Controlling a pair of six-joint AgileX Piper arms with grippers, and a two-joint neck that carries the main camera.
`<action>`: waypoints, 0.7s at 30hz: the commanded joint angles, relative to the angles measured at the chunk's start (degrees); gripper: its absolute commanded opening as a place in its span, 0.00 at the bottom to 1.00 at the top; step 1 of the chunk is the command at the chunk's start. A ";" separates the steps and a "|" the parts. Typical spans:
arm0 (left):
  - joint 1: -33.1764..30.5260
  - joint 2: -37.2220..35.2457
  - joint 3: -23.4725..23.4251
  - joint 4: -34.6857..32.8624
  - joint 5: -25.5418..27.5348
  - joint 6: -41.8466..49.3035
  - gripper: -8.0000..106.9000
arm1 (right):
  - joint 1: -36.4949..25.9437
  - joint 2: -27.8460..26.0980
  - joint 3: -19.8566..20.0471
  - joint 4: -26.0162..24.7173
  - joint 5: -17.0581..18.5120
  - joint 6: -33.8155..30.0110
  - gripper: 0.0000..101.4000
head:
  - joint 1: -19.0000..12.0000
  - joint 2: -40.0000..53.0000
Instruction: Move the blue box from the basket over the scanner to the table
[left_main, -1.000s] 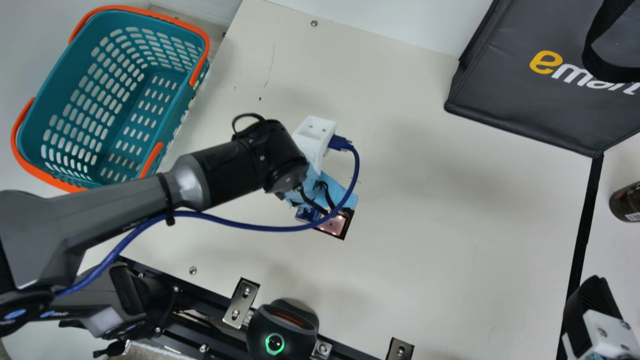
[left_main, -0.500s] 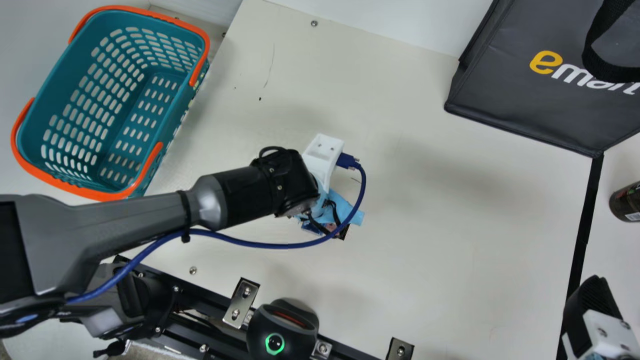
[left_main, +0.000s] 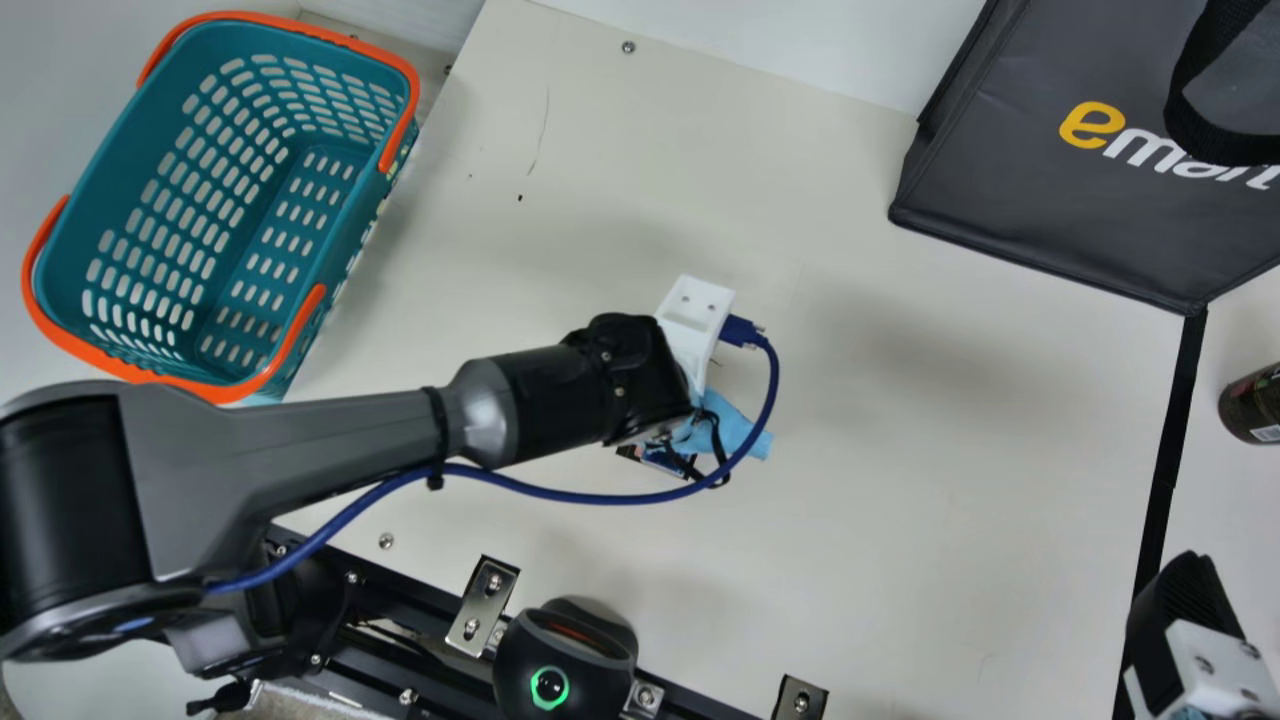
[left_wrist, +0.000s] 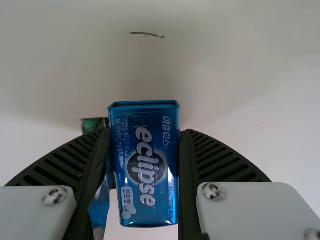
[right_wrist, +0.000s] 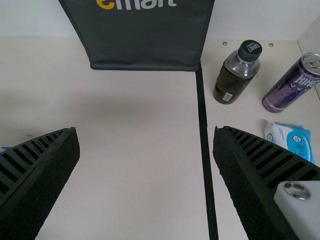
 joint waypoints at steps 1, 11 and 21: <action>-0.24 1.06 -2.51 -0.05 0.98 -0.15 0.00 | 0.00 0.00 0.00 0.00 0.00 0.00 0.94 | -1.75 0.14; -0.80 7.34 -12.37 -2.08 4.99 -1.91 0.00 | 0.00 0.00 0.00 0.00 0.00 0.00 0.94 | -1.75 0.14; -1.79 13.13 -18.10 -3.15 5.89 -5.51 0.00 | 0.00 0.00 0.00 0.00 0.00 0.00 0.94 | -1.75 0.14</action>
